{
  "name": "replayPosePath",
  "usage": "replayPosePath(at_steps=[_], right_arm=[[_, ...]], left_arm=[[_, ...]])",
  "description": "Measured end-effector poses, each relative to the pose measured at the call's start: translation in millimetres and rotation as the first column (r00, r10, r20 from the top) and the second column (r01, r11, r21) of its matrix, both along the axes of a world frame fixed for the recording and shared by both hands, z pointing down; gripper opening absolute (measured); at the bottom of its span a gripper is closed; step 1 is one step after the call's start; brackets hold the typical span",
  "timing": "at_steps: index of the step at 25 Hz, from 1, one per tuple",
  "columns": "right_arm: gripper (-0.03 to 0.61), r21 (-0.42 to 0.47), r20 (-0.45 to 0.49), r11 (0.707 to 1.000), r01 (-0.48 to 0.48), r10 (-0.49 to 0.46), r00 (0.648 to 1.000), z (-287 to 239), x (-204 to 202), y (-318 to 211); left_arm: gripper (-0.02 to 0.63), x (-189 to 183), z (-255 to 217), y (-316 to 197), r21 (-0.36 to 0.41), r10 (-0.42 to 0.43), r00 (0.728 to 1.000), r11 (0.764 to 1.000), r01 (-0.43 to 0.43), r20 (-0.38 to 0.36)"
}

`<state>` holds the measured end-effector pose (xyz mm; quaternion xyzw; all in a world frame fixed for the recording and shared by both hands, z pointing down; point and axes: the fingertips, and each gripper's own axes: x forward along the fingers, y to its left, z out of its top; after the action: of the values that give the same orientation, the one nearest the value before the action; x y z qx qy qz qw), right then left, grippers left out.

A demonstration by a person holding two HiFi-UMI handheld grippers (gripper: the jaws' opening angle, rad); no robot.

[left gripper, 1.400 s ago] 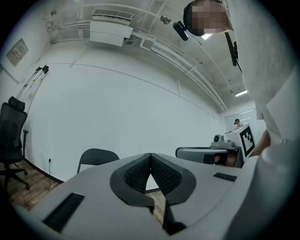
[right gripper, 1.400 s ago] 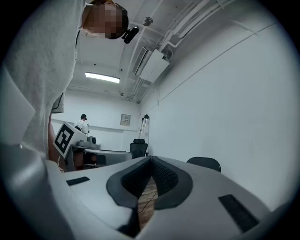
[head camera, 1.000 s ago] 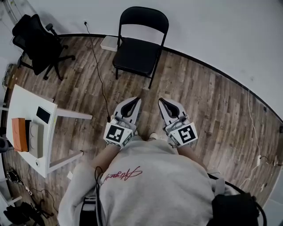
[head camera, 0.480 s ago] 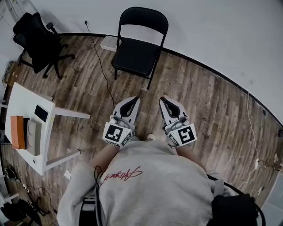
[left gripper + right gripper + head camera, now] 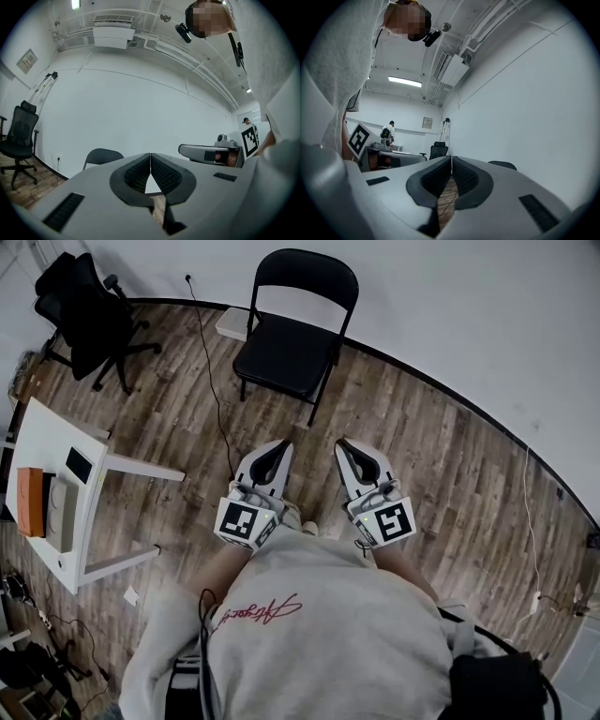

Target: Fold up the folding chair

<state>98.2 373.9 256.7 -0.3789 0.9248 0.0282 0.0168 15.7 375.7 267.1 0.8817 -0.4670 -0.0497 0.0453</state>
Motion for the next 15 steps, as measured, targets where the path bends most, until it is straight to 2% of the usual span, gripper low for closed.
replayPosePath(at_steps=[8,15], right_arm=[[0.018,-0.016,-0.004,1.0,-0.012,0.012,1.0,13,6,-25],[0.018,-0.035,-0.007,0.998,-0.044,0.044,0.999,25,-3,-96]], left_arm=[[0.017,4,5,-32,0.013,0.016,1.0,1.0,-0.016,0.016],[0.017,-1,17,-109,-0.014,0.05,0.999,0.999,-0.05,0.012]])
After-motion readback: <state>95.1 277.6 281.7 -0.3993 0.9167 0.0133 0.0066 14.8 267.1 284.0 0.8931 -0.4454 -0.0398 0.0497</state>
